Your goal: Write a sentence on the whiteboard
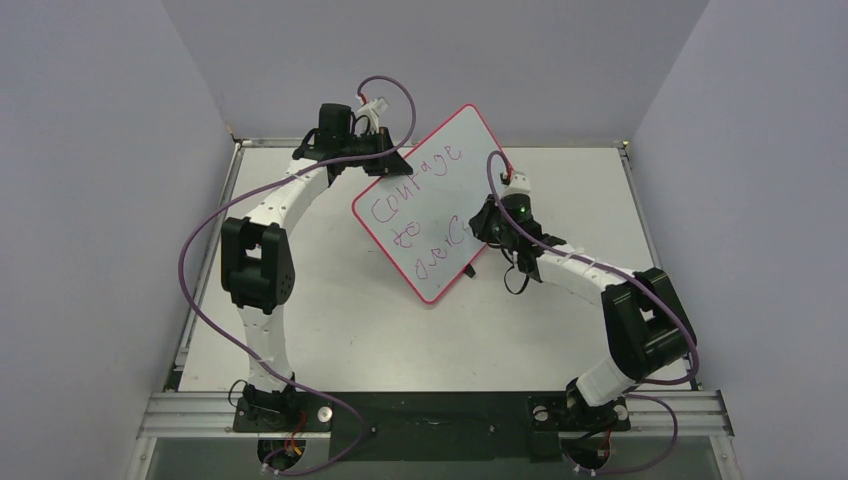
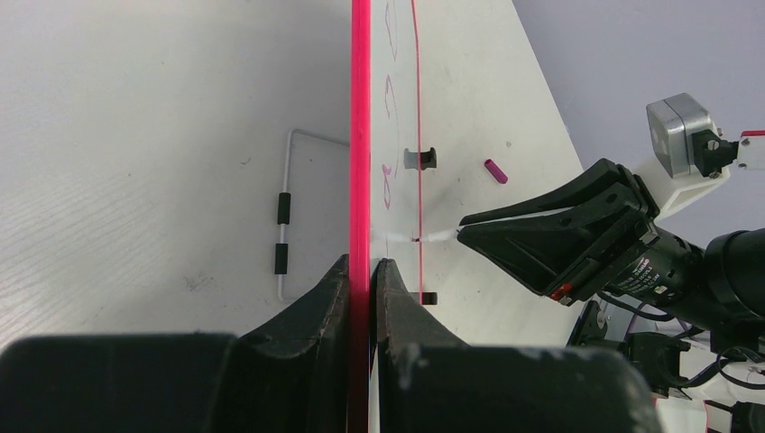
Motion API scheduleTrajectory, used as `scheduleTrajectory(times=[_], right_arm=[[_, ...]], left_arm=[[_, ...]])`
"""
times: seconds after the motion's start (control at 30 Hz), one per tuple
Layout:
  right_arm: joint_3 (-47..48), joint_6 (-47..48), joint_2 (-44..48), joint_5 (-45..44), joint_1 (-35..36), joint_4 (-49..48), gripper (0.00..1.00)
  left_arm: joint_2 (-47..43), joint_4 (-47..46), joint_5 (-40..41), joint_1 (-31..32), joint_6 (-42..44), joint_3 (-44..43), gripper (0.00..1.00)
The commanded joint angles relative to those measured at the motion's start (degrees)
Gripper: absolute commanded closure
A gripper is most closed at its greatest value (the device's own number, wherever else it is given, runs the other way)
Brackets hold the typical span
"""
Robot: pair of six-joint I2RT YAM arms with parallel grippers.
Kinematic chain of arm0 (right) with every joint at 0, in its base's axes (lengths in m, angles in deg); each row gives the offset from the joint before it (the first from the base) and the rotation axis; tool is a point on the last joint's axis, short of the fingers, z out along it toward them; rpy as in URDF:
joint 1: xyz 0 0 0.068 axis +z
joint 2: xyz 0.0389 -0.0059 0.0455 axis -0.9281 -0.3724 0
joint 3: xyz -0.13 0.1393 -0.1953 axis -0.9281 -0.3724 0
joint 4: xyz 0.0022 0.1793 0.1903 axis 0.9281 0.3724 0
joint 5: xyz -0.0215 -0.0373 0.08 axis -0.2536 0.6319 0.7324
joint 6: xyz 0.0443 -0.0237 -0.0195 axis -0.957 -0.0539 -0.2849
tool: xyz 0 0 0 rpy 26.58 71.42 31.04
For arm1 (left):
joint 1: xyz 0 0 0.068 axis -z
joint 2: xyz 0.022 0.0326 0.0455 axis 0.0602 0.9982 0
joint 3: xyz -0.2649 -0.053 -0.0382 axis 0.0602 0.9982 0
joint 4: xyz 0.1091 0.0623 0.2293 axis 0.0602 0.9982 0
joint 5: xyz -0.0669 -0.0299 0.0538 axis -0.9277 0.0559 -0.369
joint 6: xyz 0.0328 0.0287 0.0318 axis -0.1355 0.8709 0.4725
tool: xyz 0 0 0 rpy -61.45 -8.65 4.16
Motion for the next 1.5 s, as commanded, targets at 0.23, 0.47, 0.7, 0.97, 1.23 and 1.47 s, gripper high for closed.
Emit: scheduleTrajectory(times=[0.23, 0.47, 0.7, 0.97, 1.23, 1.47], right_arm=[[2.96, 0.84, 0.57, -2.26, -1.81, 0.91, 1.00], [7.17, 0.96, -1.96, -2.01, -1.99, 1.87, 1.00], [8.55, 0.53, -2.78, -0.89, -1.39, 1.62, 1.00], [7.14, -0.13, -2.76, -0.48, -0.68, 0.47, 1.00], [7.04, 0.02, -3.53, -0.44, -1.06, 0.06, 1.00], [7.47, 0.01, -5.10, -0.29, -1.45, -0.39, 1.00]], left_arm=[[-1.35, -0.37, 1.95, 0.86, 5.58, 0.26, 1.00], [-1.19, -0.33, 2.00, 0.86, 5.59, 0.26, 1.00], [-1.04, -0.25, 1.96, 0.86, 5.59, 0.08, 1.00], [-1.07, -0.20, 1.94, 0.86, 5.68, 0.16, 1.00], [-1.19, -0.17, 1.94, 0.86, 5.68, 0.22, 1.00], [-1.10, -0.24, 1.88, 0.86, 5.59, 0.17, 1.00]])
